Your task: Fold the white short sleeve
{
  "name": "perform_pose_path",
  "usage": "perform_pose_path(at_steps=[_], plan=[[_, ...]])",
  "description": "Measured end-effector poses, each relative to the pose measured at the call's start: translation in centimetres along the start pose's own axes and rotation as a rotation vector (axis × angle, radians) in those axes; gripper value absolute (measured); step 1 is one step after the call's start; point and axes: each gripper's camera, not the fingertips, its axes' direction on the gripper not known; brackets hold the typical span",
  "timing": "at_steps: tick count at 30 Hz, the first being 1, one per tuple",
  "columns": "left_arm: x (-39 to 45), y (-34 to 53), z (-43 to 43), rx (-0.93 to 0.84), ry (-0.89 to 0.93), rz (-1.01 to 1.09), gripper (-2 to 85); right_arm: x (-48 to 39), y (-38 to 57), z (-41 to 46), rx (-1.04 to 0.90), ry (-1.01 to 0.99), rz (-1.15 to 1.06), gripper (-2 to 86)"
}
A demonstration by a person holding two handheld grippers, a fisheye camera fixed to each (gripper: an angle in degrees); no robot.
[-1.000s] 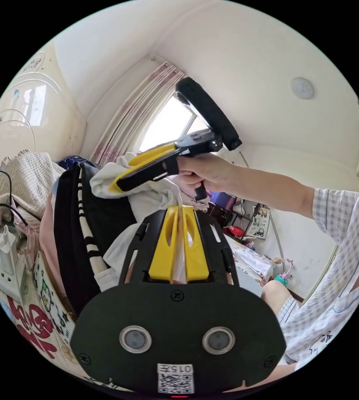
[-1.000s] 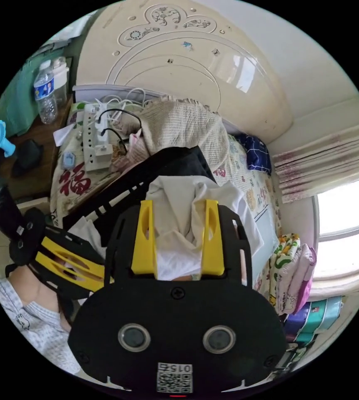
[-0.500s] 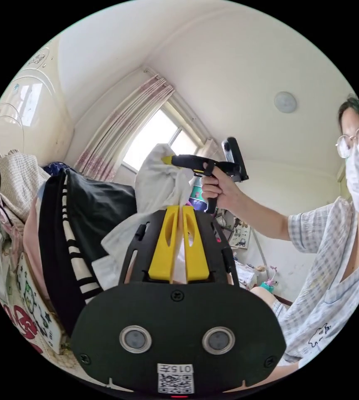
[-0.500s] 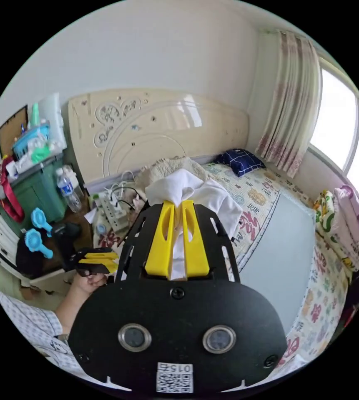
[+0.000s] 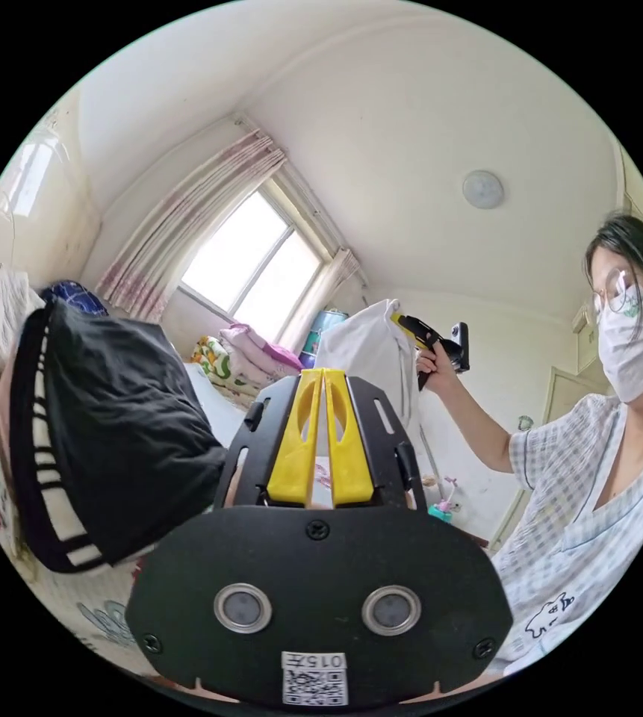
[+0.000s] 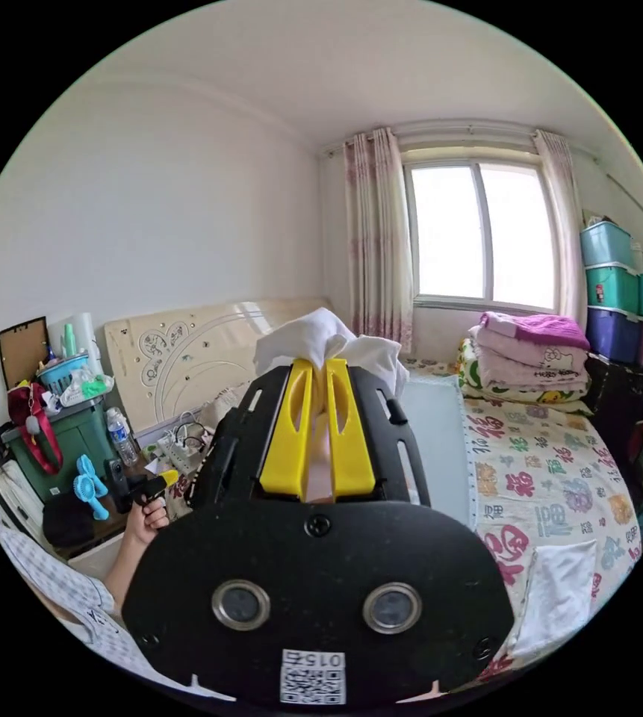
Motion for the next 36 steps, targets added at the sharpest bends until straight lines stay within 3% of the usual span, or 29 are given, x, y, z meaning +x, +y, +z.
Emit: perform_pose_path(at_steps=[8, 11, 15, 18, 24, 30, 36], plan=[[5.4, 6.2, 16.0, -0.245, 0.026, -0.06, 1.5, 3.0, 0.9, -8.2, -0.186, 0.078, -0.044, 3.9], [5.8, 9.3, 22.4, -0.299, 0.085, -0.126, 8.7, 3.8, 3.7, -9.2, -0.268, 0.056, 0.005, 3.9], [5.8, 15.2, 30.9, -0.424, 0.049, -0.167, 14.0, 5.4, 6.8, -11.3, -0.302, -0.053, 0.149, 4.0], [4.2, 19.2, 34.9, -0.458, 0.136, -0.278, 14.4, 5.8, 7.2, -13.8, -0.295, -0.134, 0.21, 4.2], [2.0, 22.9, 36.9, -0.441, 0.122, -0.365, 5.5, 4.9, 5.1, -18.3, -0.366, -0.226, 0.178, 4.9], [0.4, 24.6, 34.4, -0.383, 0.008, -0.425, 3.2, 5.5, 2.1, -23.3, -0.364, -0.209, 0.2, 5.0], [-0.6, 24.3, 34.6, -0.421, 0.061, -0.435, 2.4, 4.1, -1.8, -25.4, -0.415, -0.223, 0.181, 5.7]])
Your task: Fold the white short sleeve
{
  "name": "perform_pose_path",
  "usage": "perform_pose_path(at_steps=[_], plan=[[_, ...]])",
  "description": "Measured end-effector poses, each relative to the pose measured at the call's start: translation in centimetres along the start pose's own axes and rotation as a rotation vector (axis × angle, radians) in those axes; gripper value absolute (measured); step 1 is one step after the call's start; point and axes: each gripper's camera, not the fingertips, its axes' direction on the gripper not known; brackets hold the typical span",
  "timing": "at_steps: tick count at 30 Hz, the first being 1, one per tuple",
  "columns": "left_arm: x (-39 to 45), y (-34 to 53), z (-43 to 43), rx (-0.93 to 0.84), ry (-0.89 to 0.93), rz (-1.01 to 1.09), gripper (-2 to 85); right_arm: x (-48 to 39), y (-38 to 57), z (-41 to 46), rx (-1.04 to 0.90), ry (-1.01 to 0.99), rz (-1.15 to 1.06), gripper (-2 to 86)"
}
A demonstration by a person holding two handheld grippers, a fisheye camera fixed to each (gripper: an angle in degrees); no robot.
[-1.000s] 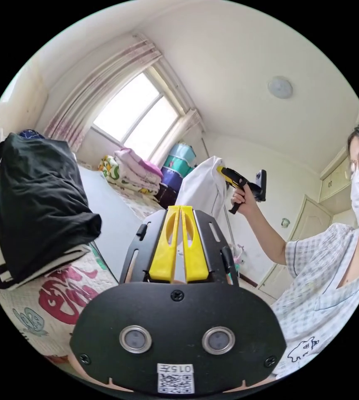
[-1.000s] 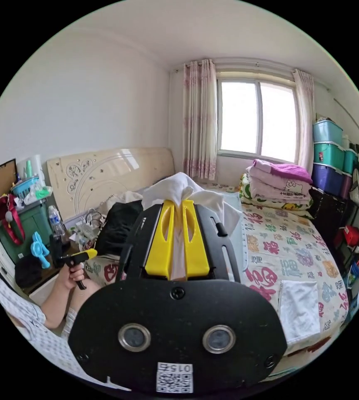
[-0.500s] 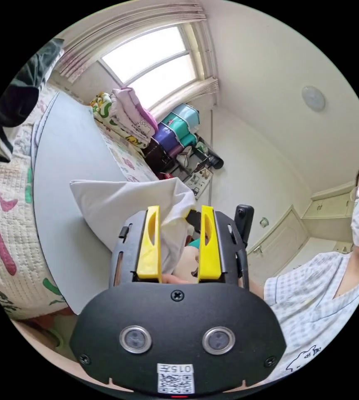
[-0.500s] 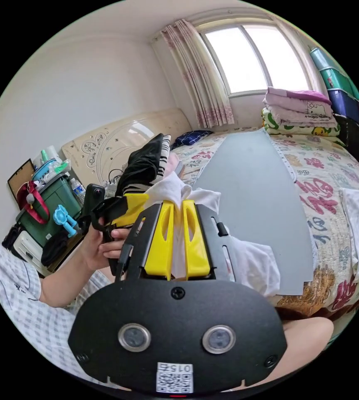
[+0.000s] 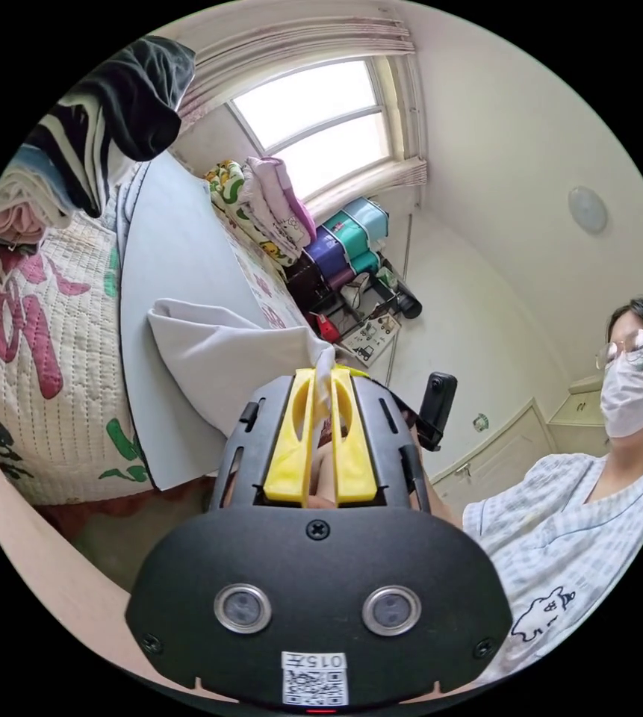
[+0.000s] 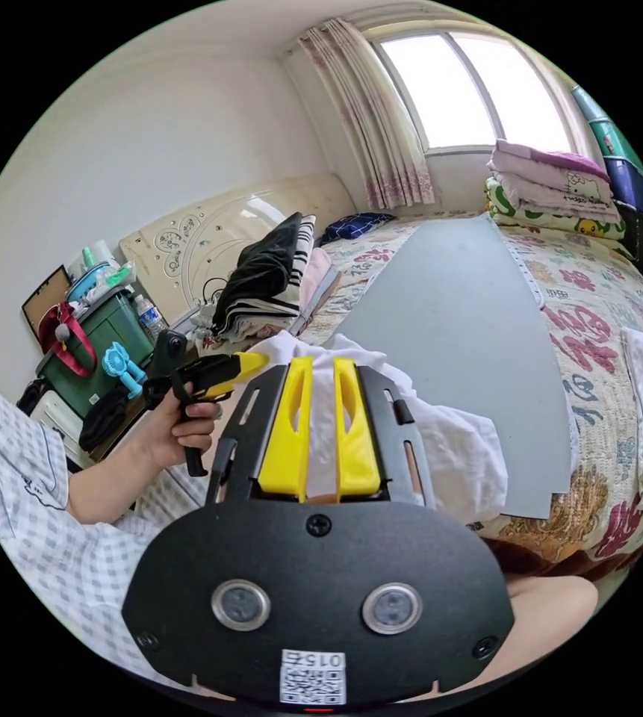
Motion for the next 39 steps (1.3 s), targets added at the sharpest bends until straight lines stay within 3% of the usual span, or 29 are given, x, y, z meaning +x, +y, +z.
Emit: perform_pose_path(at_steps=[10, 32, 39], plan=[[5.0, -2.9, 0.8, -0.11, -0.169, 0.188, 1.7, -5.6, -2.2, -2.8, -0.116, -0.103, -0.089, 7.0], [7.9, -7.4, -4.7, -0.171, -0.17, 0.22, 1.3, -21.7, -4.8, -5.5, -0.238, -0.012, -0.281, 6.0], [9.5, -8.8, -8.7, -0.197, -0.158, 0.225, 1.2, -27.1, -7.9, -6.0, -0.371, 0.005, -0.428, 6.6]])
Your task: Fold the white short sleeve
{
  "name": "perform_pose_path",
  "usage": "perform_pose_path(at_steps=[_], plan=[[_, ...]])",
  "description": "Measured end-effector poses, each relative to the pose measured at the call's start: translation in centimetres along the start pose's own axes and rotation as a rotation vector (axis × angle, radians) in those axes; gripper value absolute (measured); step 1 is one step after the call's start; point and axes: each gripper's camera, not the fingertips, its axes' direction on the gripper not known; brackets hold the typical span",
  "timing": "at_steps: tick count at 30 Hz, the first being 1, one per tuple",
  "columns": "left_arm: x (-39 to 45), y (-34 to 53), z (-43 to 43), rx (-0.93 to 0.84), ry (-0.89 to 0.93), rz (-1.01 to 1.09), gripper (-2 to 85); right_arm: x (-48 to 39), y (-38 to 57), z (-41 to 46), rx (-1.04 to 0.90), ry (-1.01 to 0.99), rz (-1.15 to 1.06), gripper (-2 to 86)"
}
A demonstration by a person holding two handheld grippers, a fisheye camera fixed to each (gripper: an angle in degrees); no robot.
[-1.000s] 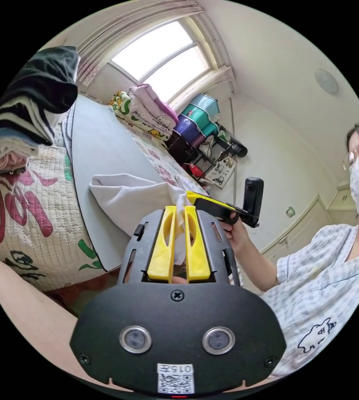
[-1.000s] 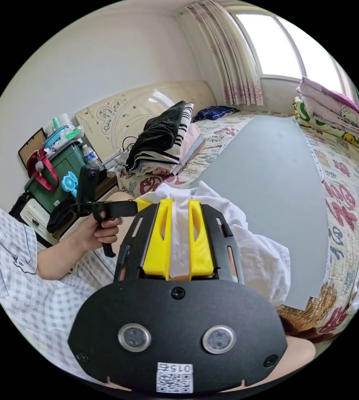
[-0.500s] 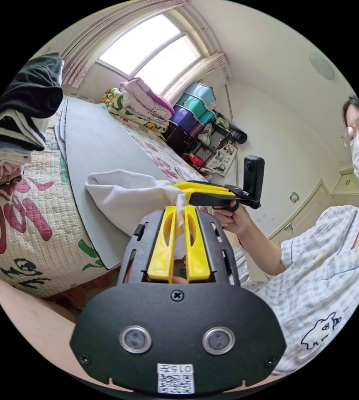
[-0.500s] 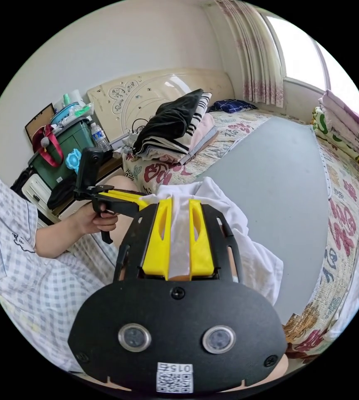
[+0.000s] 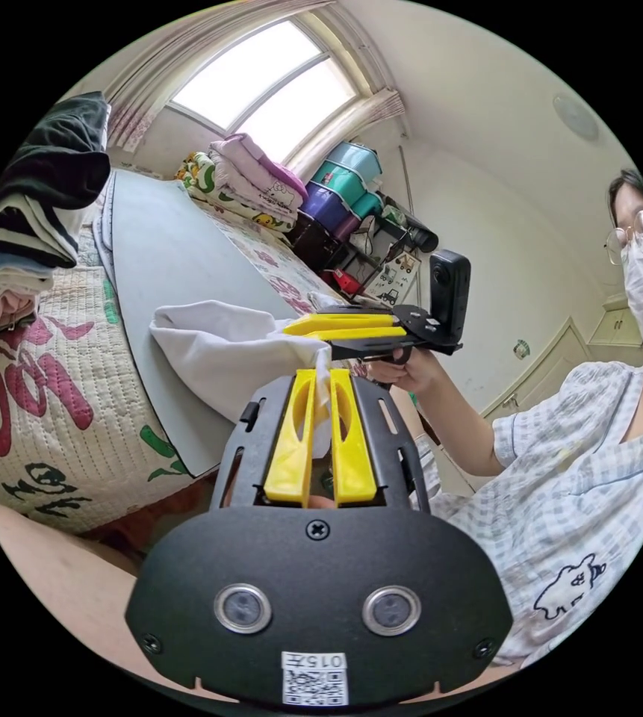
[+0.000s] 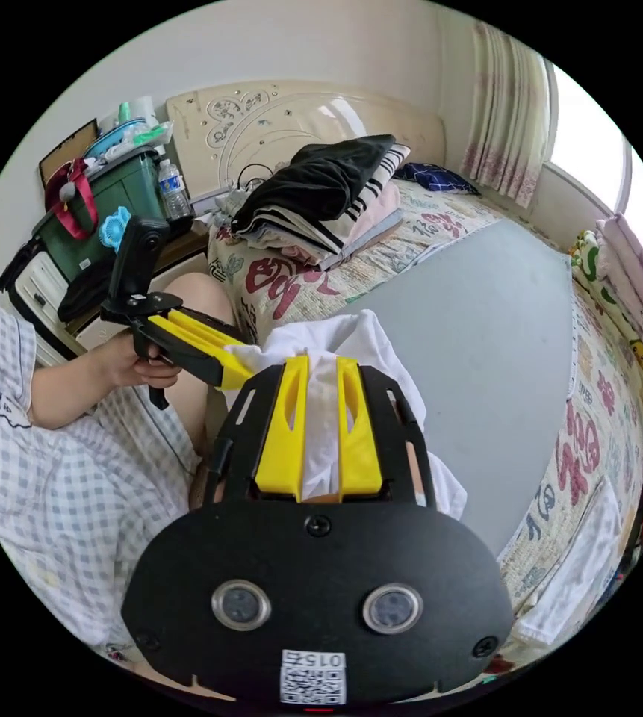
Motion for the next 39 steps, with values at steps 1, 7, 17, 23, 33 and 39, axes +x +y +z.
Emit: perform_pose_path(at_steps=[1, 7, 17, 23, 33, 39], plan=[[0.3, -0.1, -0.9, -0.002, -0.003, 0.007, 1.2, -0.1, -1.1, -0.7, -0.014, -0.043, -0.006, 6.6], [1.2, -0.1, -5.2, -0.013, 0.001, 0.004, 1.1, -2.5, -6.6, -2.0, -0.146, -0.103, -0.077, 6.2], [4.4, 0.6, -15.6, 0.004, -0.039, 0.012, 0.7, -2.9, -11.7, -6.6, -0.149, -0.099, 0.059, 0.8], [10.0, -1.1, -30.1, 0.17, -0.404, 0.066, 0.3, 1.4, -11.4, -20.7, 0.132, 0.047, 0.325, -0.4], [21.9, -6.5, -54.7, 0.466, -0.605, 0.194, 0.2, 5.7, -7.1, -47.4, 0.671, 0.135, 0.521, -0.1], [30.1, -6.6, -64.5, 0.586, -0.659, 0.293, 0.0, 5.6, -7.5, -54.5, 0.801, 0.079, 0.49, -0.1]])
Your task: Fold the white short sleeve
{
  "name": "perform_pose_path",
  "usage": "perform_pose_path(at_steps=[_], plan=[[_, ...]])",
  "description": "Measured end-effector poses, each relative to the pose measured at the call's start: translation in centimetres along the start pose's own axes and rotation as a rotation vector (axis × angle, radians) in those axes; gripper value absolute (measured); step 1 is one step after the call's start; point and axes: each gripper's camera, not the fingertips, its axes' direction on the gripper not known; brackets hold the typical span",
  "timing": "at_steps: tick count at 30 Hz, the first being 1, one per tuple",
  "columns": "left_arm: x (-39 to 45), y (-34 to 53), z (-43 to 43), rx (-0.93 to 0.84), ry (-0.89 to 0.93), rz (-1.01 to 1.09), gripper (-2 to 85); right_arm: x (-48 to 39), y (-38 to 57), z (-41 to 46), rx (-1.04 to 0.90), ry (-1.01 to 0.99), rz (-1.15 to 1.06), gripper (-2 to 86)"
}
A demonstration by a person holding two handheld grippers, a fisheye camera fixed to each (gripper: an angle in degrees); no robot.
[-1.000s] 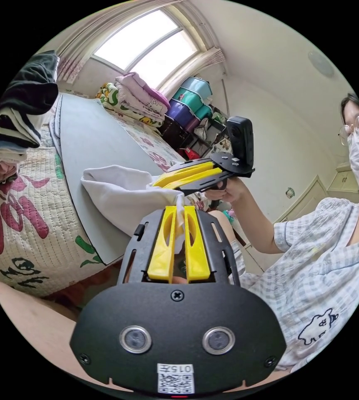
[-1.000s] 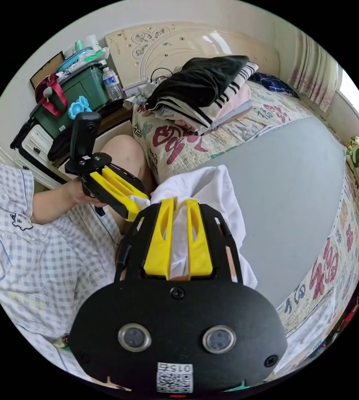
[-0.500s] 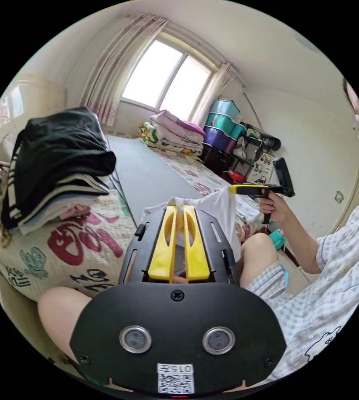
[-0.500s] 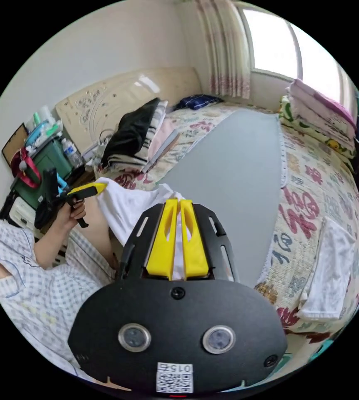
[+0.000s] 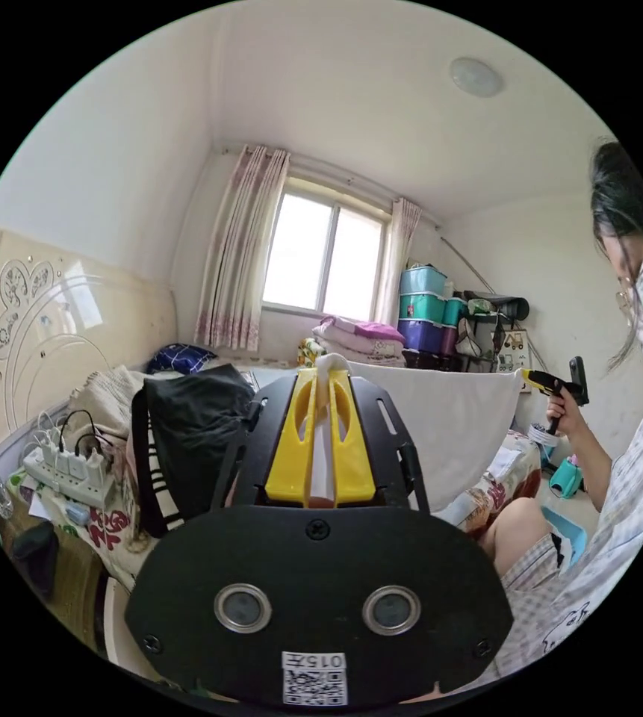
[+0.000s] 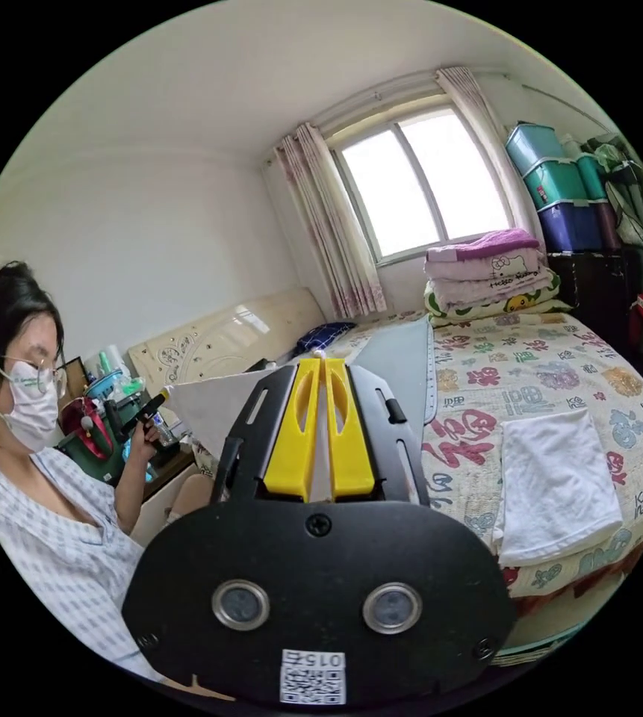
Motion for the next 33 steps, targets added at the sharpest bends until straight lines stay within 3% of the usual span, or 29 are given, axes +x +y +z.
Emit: perform_pose_path(at_steps=[6, 11, 18, 22, 33], plan=[[-0.5, -4.5, -6.6, 0.097, 0.036, -0.034, -0.1, 0.1, -4.3, -2.4, 0.106, -0.074, 0.016, -0.1], [-0.4, -6.2, -3.4, 0.035, 0.034, -0.029, -0.1, 2.4, -7.6, -0.9, 0.131, -0.056, 0.032, -0.3], [-2.0, -1.7, 18.6, -0.32, -0.052, -0.031, 0.0, 12.7, -9.9, 13.9, -0.116, 0.308, 0.138, -0.6], [-0.8, 2.0, 31.2, -0.49, -0.134, 0.003, 0.1, 19.1, -9.7, 23.7, -0.303, 0.381, 0.194, -0.8], [5.4, 0.4, 46.3, -0.558, -0.339, 0.13, 1.7, 28.7, -10.5, 33.4, -0.349, 0.559, 0.249, 0.9]])
